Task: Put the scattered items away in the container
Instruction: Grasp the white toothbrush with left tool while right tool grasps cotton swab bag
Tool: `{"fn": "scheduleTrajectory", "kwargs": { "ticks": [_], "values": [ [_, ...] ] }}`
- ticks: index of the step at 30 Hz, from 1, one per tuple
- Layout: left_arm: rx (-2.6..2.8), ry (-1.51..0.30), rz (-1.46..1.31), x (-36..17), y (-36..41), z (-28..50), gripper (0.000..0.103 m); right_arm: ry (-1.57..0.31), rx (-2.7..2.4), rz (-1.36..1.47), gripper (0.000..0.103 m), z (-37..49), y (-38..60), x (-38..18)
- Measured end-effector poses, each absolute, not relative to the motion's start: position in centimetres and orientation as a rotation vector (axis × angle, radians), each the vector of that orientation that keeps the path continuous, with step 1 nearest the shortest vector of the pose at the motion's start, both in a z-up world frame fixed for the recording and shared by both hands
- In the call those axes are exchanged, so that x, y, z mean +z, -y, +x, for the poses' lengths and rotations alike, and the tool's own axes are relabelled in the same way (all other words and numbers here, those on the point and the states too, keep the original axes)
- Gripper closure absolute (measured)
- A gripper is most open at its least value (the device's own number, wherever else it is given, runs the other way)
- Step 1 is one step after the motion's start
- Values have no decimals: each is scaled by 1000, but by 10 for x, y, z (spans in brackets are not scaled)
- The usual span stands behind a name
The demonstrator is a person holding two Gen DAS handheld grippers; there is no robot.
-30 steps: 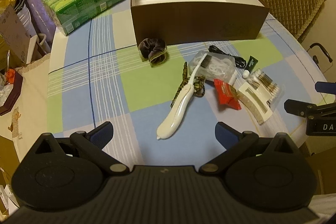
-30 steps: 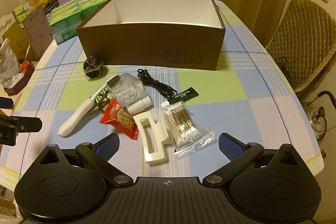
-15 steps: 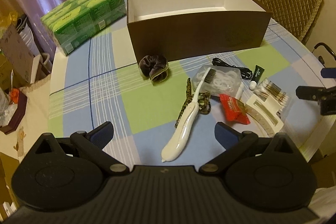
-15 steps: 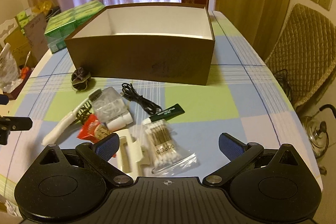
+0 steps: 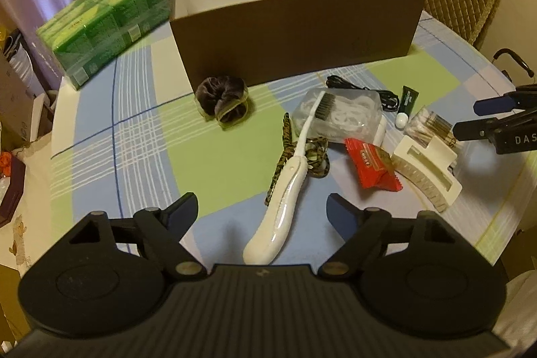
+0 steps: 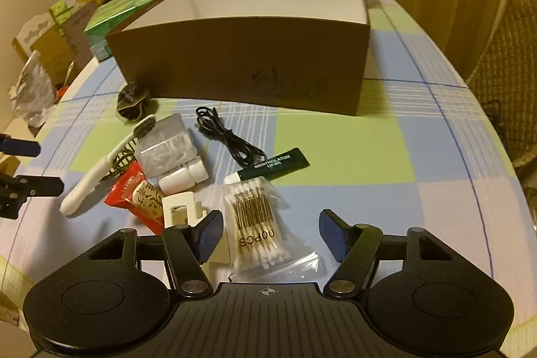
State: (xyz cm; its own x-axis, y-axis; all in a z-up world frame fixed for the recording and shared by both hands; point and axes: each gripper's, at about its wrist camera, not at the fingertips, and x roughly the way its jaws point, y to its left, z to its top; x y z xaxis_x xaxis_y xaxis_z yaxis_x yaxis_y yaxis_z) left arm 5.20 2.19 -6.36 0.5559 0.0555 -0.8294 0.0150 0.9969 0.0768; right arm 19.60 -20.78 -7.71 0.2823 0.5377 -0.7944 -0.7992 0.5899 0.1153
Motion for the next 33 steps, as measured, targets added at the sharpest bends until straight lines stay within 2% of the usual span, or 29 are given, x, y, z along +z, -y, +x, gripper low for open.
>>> {"fn": "scheduleTrajectory", "kwargs": {
  "ticks": [6, 7, 8, 9, 17, 19, 20, 21, 26, 30, 33],
  "values": [
    [4, -999, 80, -72, -20, 60, 26, -924, 950, -362, 33, 204, 202, -85],
    [1, -1001, 80, -73, -20, 61, 28, -922, 958, -369, 36, 205, 201, -87],
    [-3, -1003, 79, -74, -20, 62, 28, -926, 973, -376, 48, 206, 199, -88],
    [-7, -1006, 81, -76, -20, 64, 29, -934, 984, -385, 53, 207, 197, -90],
    [-30, -1026, 94, -84, -22, 71, 39, -950, 1039, -438, 53, 209, 184, -106],
    [-33, -1034, 96, -87, -22, 71, 45, -954, 1037, -454, 53, 209, 183, -109],
    [-37, -1039, 96, -89, -22, 72, 47, -956, 1037, -459, 61, 209, 184, -110],
    [-43, -1044, 97, -91, -22, 72, 50, -960, 1039, -461, 62, 210, 184, -111],
    [-52, -1066, 101, -101, -21, 75, 59, -966, 1033, -456, 62, 212, 188, -112],
    [-62, -1094, 92, -112, -22, 79, 82, -963, 1034, -462, 62, 211, 187, -112],
    [-60, -1092, 100, -115, -21, 77, 83, -953, 1032, -473, 62, 209, 187, -112]
  ]
}}
